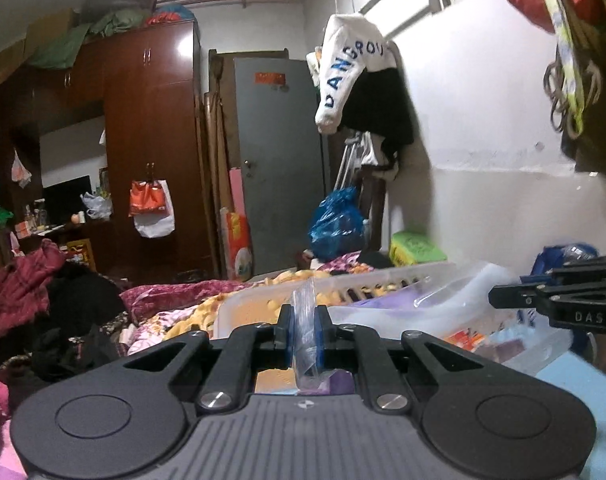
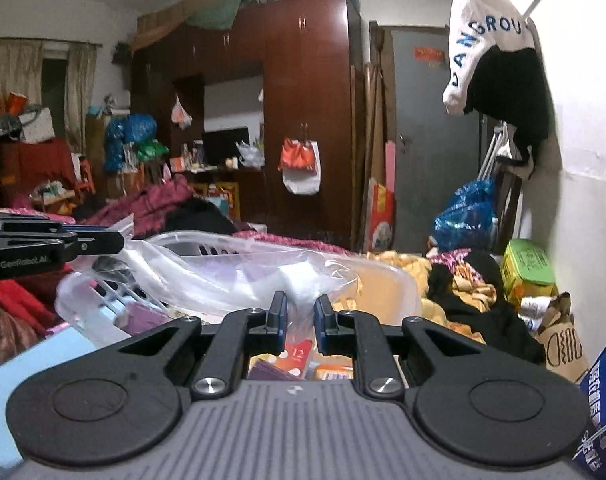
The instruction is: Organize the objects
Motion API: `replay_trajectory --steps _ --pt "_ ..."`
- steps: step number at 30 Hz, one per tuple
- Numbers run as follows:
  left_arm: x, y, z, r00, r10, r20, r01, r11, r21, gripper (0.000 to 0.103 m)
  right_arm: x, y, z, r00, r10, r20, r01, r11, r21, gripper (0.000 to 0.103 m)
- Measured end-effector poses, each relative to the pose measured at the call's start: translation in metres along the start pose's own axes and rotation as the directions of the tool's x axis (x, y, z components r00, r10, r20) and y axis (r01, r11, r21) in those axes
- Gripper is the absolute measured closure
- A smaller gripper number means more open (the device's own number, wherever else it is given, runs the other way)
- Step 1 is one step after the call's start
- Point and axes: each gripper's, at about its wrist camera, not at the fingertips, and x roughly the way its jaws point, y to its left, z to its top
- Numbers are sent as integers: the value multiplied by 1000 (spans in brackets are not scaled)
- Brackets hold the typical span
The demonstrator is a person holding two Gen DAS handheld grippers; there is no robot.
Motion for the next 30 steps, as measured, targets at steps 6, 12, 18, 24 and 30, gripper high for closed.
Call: replay_trajectory --steps 6,12,18,24,30 --pt "6 -1 -6 1000 5 -5 -5 1000 -1 84 1 0 -4 999 -37 -31 36 999 -18 84" --pt "1 4 -3 997 74 35 -73 997 -12 15 -14 -5 0 997 -71 16 71 997 29 32" --pt "-10 -2 -3 997 48 68 -47 999 -12 3 -27 4 3 995 -78 69 78 997 2 0" --pt "-26 -5 -6 1000 -15 27 15 1000 -17 2 -48 7 7 996 -54 70 53 998 22 0" --pt "-61 -19 -12 1000 4 -27 -3 1000 18 2 -76 12 3 982 -191 10 189 979 81 0"
